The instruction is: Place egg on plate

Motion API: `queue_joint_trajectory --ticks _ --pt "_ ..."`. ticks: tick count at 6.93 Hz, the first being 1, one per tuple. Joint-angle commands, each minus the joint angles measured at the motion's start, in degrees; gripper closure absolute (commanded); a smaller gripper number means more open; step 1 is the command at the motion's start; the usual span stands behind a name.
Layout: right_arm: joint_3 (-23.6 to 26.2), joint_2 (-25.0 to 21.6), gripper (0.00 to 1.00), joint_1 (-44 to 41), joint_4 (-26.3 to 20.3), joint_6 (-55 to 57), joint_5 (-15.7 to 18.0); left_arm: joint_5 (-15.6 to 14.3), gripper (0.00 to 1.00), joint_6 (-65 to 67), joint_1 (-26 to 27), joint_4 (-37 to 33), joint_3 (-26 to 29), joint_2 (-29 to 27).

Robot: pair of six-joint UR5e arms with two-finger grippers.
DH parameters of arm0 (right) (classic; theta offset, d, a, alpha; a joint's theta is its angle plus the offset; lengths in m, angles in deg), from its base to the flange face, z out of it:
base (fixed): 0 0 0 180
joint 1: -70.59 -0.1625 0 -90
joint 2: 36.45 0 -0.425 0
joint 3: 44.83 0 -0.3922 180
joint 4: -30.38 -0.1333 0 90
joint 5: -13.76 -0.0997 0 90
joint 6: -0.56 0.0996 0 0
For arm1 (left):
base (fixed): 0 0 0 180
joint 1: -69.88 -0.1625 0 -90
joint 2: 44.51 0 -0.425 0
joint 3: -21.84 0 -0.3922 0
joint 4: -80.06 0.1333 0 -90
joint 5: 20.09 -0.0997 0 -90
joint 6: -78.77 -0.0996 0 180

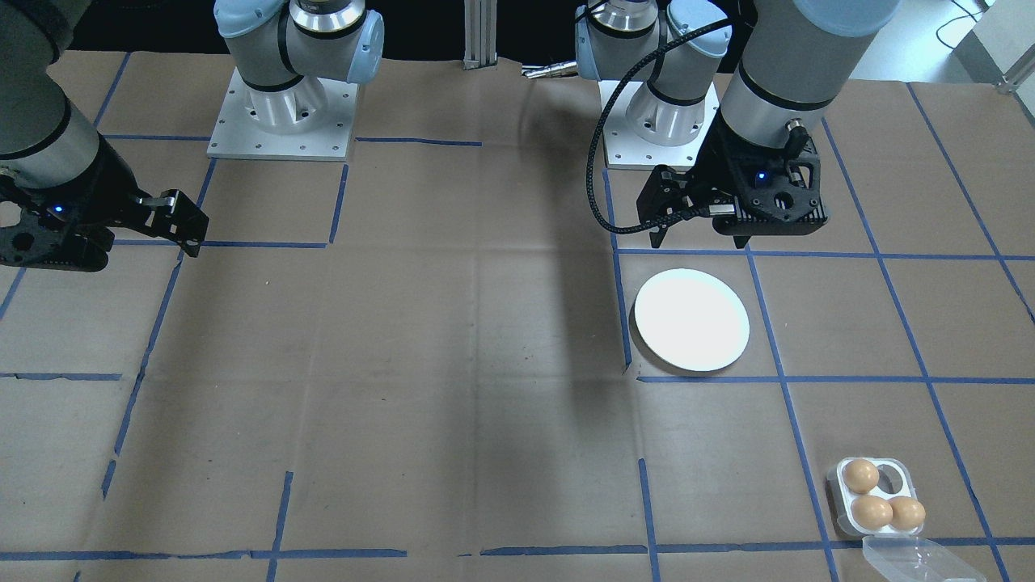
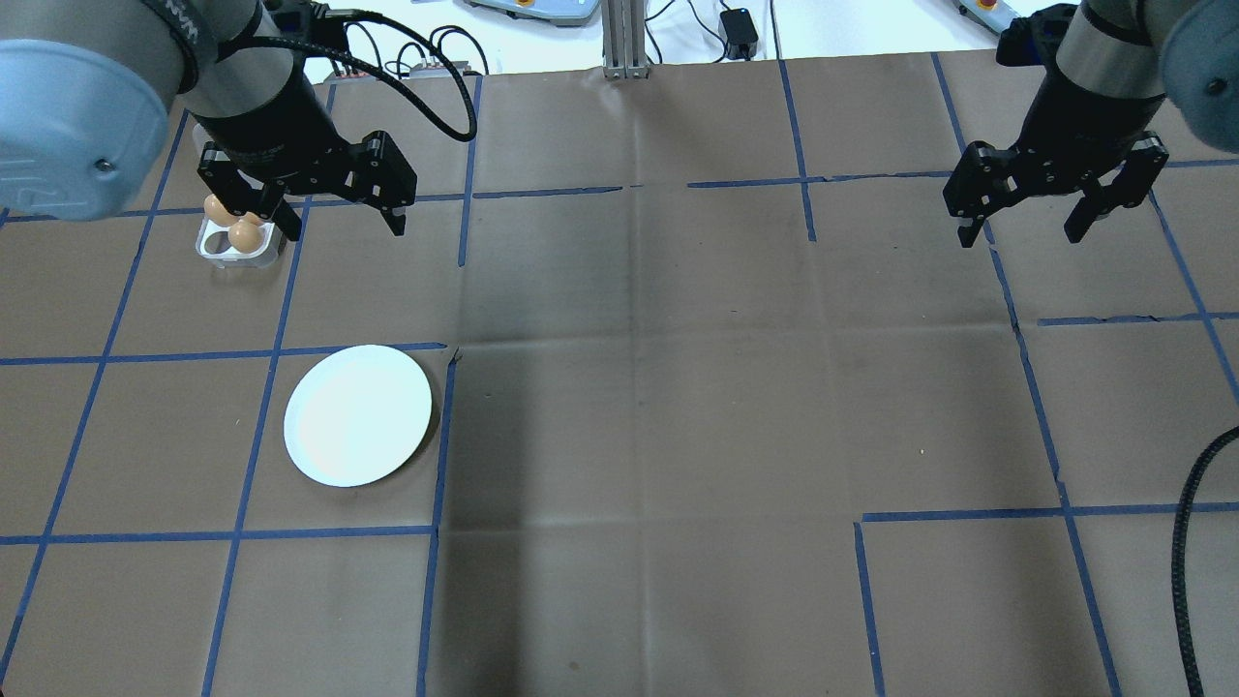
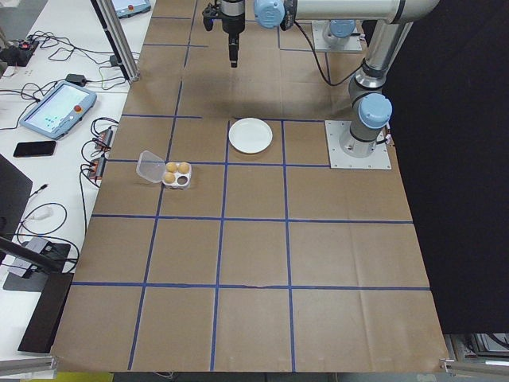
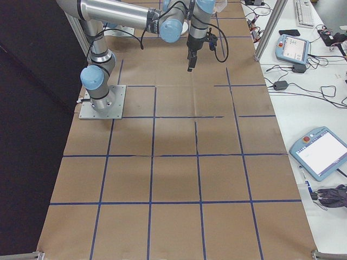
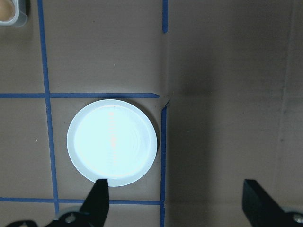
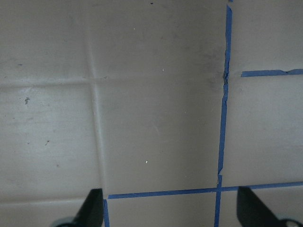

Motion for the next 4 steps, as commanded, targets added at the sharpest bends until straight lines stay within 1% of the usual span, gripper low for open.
queue_joint_trajectory --ticks 1,2,3,4 --pt "0.0 0.0 0.0 0.0 0.1 0.0 -0.1 0.0 0.0 -0.9 -1.1 0.0 0.9 -0.6" --pt "0.0 0.0 0.0 0.0 0.1 0.0 0.0 0.1 0.0 -1.1 -3.0 0.1 1.2 -0.8" --pt "0.0 0.0 0.0 0.0 0.0 0.0 0.0 1.0 0.0 -1.5 -6.5 0.1 2.6 -1.3" --pt "0.0 0.0 0.0 0.0 0.0 0.0 0.0 1.4 0.0 -5.4 -9.6 0.1 3.8 -2.0"
